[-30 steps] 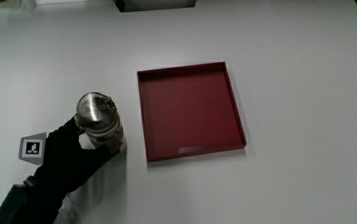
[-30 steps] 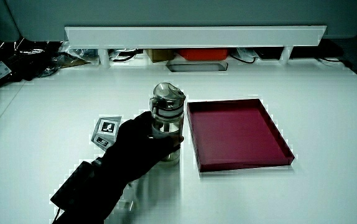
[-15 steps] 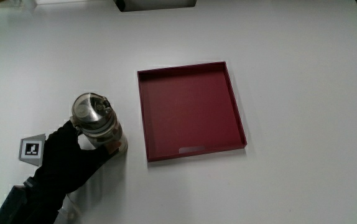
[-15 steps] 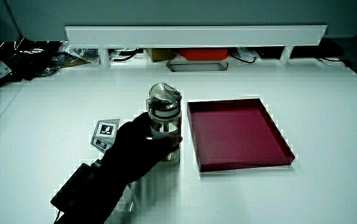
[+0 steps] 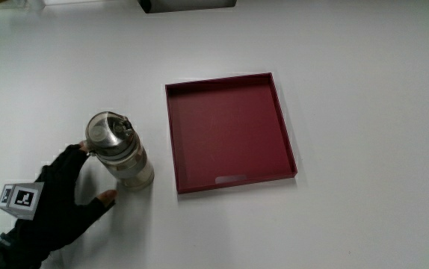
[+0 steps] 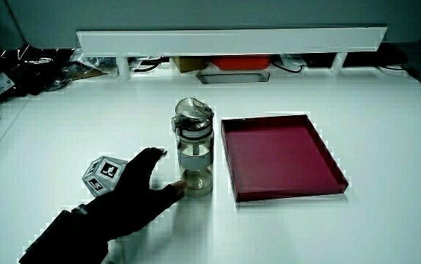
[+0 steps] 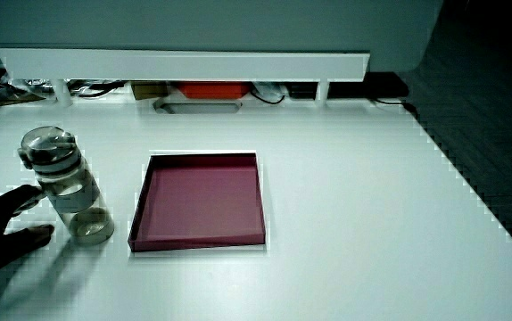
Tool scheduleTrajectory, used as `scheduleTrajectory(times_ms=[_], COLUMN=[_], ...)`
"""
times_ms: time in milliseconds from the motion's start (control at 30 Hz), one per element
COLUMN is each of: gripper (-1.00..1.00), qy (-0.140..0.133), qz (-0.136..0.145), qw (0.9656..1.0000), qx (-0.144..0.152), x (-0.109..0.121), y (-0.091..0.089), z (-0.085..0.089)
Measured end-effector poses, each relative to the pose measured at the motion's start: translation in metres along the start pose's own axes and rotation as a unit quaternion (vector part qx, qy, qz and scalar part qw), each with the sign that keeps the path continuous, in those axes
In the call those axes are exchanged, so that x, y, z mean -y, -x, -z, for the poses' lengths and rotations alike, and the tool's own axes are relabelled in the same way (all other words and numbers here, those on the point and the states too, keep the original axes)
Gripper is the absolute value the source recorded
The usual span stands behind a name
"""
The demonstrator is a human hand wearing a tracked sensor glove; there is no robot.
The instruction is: Place bottle
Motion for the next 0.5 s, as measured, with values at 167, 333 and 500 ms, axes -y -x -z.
scheduleTrajectory(times_ms=[167,333,500], gripper=[-1.0,-1.0,-1.0], qy=[0.003,-0.005,0.012], qz=[-0.033,-0.041,-0.064], qw=[0.9935,0.9806,0.974], qx=[-0.109,-0.191,-0.217], x=[-0.001,-0.005,-0.014], y=[-0.003,-0.01,0.011], z=[-0.005,0.002,0.013])
